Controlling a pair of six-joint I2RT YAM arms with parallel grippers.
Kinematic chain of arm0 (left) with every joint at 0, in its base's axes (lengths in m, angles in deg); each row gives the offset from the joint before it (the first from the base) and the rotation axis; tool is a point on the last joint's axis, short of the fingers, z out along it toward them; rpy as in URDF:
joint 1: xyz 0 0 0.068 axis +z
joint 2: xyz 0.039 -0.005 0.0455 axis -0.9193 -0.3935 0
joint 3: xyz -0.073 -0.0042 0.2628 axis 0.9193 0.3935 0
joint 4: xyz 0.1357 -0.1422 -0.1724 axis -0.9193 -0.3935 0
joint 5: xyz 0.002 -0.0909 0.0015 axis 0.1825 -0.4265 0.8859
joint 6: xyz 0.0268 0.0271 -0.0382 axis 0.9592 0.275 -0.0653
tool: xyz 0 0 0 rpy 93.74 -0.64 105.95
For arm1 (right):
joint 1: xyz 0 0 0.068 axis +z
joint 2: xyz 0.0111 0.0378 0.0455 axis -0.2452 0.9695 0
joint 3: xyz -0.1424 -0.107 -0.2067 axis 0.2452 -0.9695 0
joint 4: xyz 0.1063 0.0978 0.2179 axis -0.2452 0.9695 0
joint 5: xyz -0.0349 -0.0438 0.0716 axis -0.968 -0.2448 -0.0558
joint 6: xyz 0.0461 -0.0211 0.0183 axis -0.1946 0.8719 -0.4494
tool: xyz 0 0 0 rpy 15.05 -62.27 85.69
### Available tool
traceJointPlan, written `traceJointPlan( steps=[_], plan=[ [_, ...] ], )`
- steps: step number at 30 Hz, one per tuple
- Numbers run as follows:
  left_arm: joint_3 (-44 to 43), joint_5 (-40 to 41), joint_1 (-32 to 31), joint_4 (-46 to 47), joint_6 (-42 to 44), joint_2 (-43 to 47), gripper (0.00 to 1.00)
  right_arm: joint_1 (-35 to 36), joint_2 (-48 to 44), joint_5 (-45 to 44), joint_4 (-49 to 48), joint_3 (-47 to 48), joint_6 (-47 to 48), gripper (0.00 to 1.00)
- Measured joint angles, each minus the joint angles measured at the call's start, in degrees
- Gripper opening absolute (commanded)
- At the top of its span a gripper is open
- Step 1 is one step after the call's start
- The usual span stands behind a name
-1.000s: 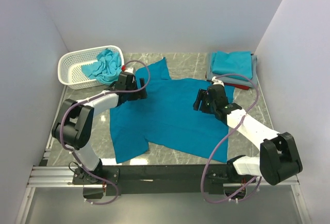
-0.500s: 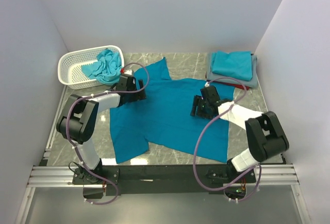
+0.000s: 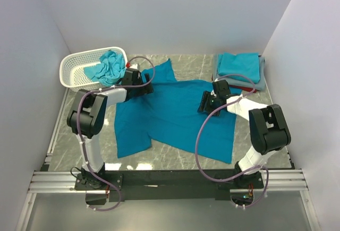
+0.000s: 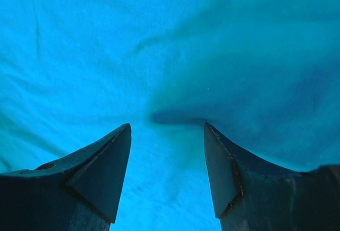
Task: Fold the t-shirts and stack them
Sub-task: Fold the tshirt
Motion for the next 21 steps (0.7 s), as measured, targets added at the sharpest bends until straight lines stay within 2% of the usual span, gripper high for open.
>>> traceJointPlan(
  steps=[15,21],
  plan=[
    [-14.38,-3.72,0.04,-3.32,0.09,-9.44,0.99,-2.95,6.08,1.57,4.20,8.15,2.32,0.64],
    [-15.78,-4.37,0.04,-5.84,0.28,-9.62,0.99,-3.45,6.43,1.01,5.70,9.14,3.78,0.60]
  ],
)
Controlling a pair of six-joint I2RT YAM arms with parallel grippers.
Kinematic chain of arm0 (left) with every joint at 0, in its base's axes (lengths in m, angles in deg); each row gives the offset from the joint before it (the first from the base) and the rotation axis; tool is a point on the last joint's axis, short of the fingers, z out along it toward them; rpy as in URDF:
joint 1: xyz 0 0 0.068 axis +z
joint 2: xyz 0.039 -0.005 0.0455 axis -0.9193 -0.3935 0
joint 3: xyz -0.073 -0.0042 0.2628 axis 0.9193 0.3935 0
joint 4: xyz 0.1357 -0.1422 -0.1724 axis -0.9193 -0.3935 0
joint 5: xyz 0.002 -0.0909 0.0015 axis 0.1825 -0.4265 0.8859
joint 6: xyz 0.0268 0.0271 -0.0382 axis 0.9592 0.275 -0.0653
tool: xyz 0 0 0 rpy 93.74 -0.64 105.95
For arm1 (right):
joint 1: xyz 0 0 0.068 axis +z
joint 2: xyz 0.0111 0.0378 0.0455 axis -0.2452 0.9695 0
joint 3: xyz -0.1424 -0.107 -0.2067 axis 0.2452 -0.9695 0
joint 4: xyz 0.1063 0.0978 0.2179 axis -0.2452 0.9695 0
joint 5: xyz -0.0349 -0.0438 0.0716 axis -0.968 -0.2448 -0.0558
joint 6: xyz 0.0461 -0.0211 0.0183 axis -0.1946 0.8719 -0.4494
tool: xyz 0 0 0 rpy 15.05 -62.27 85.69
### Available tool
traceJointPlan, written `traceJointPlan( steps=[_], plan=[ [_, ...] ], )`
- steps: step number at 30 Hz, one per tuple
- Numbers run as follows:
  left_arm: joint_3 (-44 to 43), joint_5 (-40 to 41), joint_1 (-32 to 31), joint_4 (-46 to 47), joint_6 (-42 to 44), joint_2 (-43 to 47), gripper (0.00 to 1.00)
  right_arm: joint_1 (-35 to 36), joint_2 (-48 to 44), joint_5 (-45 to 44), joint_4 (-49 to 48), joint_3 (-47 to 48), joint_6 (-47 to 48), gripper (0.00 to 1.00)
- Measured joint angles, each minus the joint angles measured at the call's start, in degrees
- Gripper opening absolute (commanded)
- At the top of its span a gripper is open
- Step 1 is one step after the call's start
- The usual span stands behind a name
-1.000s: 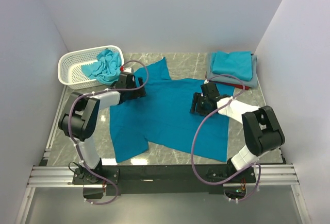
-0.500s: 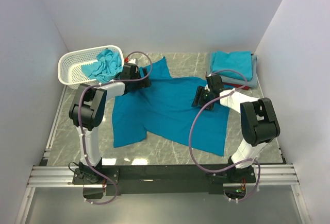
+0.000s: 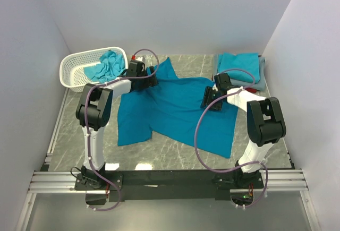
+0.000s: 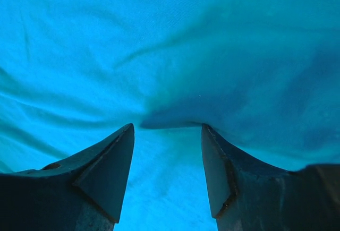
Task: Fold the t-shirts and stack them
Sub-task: Fold the tshirt
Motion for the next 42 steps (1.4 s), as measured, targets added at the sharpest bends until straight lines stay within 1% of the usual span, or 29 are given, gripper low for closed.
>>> traceJointPlan(
  steps=[3,6,11,14,20,22,25,32,42],
  plan=[
    [1.57,-0.15,-0.02,-0.15,0.00,1.92,1.00,0.31,-1.05,-0.39,0.90,-0.04,0.48,0.60],
    [5.55,-0.11,-0.13,-0.42,0.00,7.04,0.99,1.33,-4.76,-1.14,1.03,-0.68,0.55,0.60],
    [11.37,1.11,-1.31,0.57,0.02,17.40,0.99,7.58,-13.35,-1.88,-0.87,-3.63,0.07,0.60],
    [15.45,1.60,-2.19,3.02,-0.07,21.53,1.00,11.10,-14.75,-2.05,-2.89,-6.23,-1.11,0.60],
    [26.34,1.60,-3.41,6.27,-1.11,23.43,0.99,15.63,-14.80,-2.80,-6.21,-15.58,-4.46,0.60],
    [29.88,1.57,-3.69,6.56,-1.81,23.43,1.00,16.59,-14.80,-3.19,-6.73,-17.84,-5.55,0.60],
    [32.54,1.57,-3.82,7.34,-2.14,23.43,0.99,17.25,-15.58,-4.04,-9.49,-19.37,-6.84,0.60],
    [32.11,1.86,-3.82,10.16,-2.14,21.90,1.00,17.25,-14.97,-6.12,-10.21,-19.17,-8.28,0.60],
    [24.24,2.64,-3.82,12.00,-1.97,14.49,0.99,17.16,-8.33,-10.84,-8.70,-11.89,-8.61,0.60]
  ],
)
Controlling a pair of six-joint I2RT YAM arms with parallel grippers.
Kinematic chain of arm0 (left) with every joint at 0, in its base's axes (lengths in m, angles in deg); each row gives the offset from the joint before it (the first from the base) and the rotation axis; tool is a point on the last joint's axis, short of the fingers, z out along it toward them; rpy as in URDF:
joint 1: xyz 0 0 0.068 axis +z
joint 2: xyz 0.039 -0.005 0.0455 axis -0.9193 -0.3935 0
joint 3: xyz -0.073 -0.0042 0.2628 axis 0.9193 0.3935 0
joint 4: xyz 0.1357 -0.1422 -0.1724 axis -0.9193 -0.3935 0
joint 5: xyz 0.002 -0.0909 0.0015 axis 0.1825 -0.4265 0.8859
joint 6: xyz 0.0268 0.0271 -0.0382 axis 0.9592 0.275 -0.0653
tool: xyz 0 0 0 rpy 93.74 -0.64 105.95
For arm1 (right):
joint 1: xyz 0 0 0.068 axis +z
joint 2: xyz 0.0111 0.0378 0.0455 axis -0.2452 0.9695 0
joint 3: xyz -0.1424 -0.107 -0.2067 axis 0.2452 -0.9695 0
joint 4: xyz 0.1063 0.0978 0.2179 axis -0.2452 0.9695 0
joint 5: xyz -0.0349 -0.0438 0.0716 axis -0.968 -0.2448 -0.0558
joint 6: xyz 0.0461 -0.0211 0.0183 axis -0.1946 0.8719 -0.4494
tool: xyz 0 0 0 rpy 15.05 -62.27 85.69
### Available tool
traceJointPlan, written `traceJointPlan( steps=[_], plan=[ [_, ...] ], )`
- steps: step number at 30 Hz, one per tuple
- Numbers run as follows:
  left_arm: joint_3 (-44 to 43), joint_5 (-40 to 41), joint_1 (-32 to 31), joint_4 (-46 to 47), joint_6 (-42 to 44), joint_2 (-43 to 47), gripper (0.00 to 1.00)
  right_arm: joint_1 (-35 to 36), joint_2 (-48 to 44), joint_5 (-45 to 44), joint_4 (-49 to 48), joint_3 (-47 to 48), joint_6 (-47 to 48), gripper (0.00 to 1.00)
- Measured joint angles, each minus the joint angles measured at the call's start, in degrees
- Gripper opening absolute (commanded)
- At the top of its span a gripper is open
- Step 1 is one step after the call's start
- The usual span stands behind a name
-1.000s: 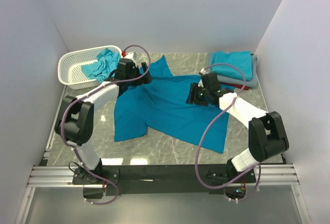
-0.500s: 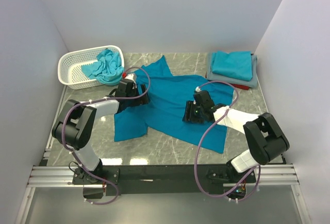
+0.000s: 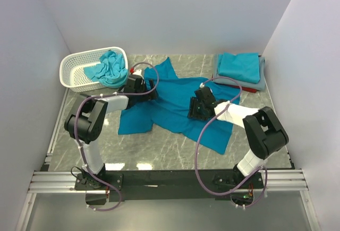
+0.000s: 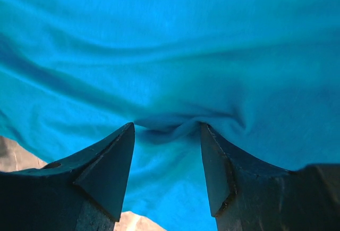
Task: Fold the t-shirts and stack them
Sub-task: Fold the tshirt
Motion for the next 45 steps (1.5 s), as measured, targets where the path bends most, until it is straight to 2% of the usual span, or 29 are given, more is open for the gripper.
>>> traceJointPlan(
  steps=[8,15,18,22,25,28,31,36,38,45],
  plan=[
    [-5.53,-0.02,0.00,-0.96,0.04,-4.00,0.99,-2.43,2.58,-1.57,2.56,3.69,0.55,0.61],
    [-6.19,0.74,-0.57,-3.85,0.26,-2.99,0.99,-3.74,2.99,-1.90,6.10,6.16,2.78,0.60],
    [-2.56,4.17,-1.60,-5.18,0.07,2.84,0.99,-3.74,2.99,-1.20,7.13,8.55,3.72,0.60],
    [5.62,10.97,-3.23,-6.60,-1.51,16.55,0.99,-3.76,2.99,0.26,6.95,11.87,5.07,0.60],
    [12.31,17.25,-4.28,-7.43,-4.83,26.88,0.99,-3.76,2.86,1.92,6.21,12.61,5.90,0.60],
    [18.45,22.60,-4.46,-10.88,-8.70,33.51,0.98,-3.76,2.23,3.72,5.57,11.82,6.12,0.60],
    [23.34,27.58,-4.39,-16.79,-12.81,37.03,0.95,-3.76,-0.48,5.22,4.42,8.96,6.10,0.60],
    [28.20,31.87,-4.39,-25.83,-18.47,42.91,0.84,-3.80,-7.17,7.21,3.13,3.63,5.99,0.60],
    [28.79,32.72,-4.39,-27.98,-20.28,44.76,0.77,-3.85,-9.90,7.72,2.67,1.86,5.84,0.60],
    [29.83,33.33,-4.39,-30.36,-22.77,44.89,0.66,-3.85,-17.40,9.35,1.92,-2.80,4.90,0.60]
  ],
)
